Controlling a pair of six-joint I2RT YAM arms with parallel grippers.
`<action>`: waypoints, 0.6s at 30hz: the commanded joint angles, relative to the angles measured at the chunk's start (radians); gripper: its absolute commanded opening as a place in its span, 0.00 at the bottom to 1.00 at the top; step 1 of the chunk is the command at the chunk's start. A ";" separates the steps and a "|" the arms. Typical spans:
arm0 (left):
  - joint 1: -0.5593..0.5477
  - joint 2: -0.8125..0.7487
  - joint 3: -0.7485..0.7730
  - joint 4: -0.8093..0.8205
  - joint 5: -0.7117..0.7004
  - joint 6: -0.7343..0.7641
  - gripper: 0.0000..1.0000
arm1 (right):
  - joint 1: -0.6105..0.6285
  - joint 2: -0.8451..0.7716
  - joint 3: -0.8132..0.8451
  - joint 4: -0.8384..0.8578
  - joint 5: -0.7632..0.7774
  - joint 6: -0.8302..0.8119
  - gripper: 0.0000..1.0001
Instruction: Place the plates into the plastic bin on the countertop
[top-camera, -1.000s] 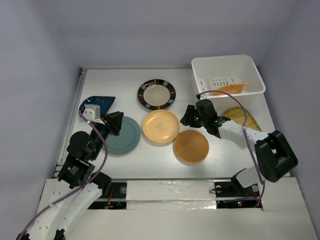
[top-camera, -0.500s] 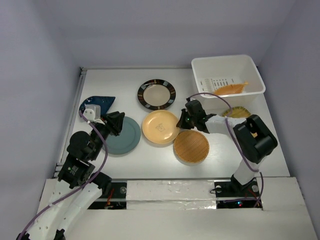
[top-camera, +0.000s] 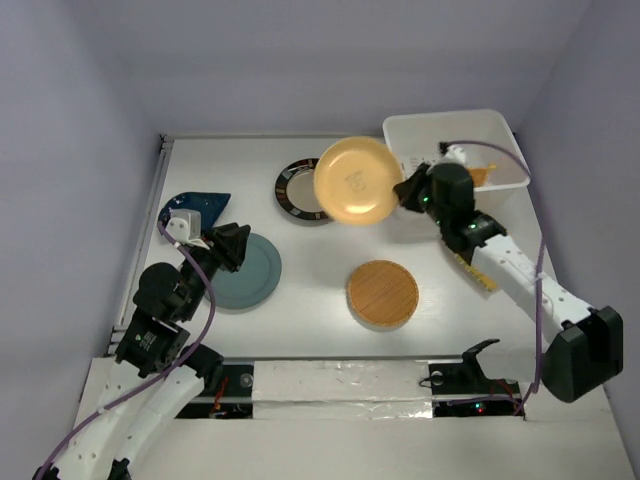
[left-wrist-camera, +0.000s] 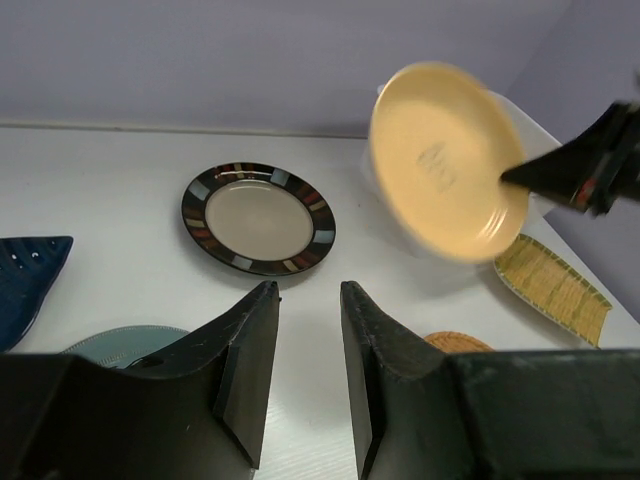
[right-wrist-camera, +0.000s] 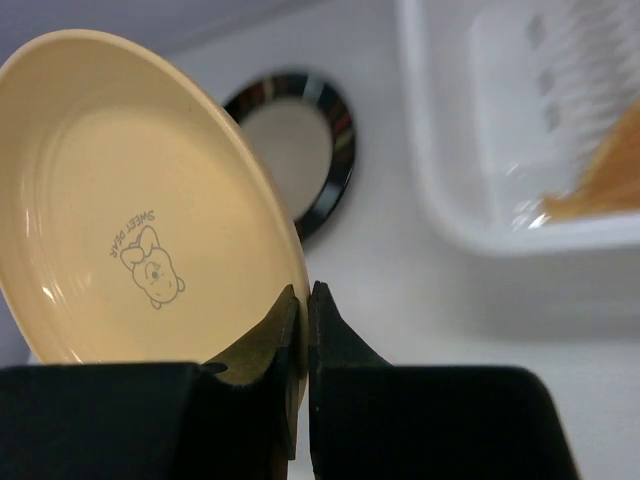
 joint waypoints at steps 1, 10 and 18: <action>0.004 -0.010 0.037 0.029 0.009 -0.005 0.29 | -0.196 -0.041 0.103 -0.019 0.079 -0.021 0.00; 0.004 -0.025 0.036 0.030 0.012 -0.005 0.29 | -0.431 0.196 0.345 -0.123 0.179 -0.008 0.00; 0.004 -0.031 0.036 0.030 0.016 -0.005 0.30 | -0.484 0.264 0.425 -0.162 0.188 -0.021 0.37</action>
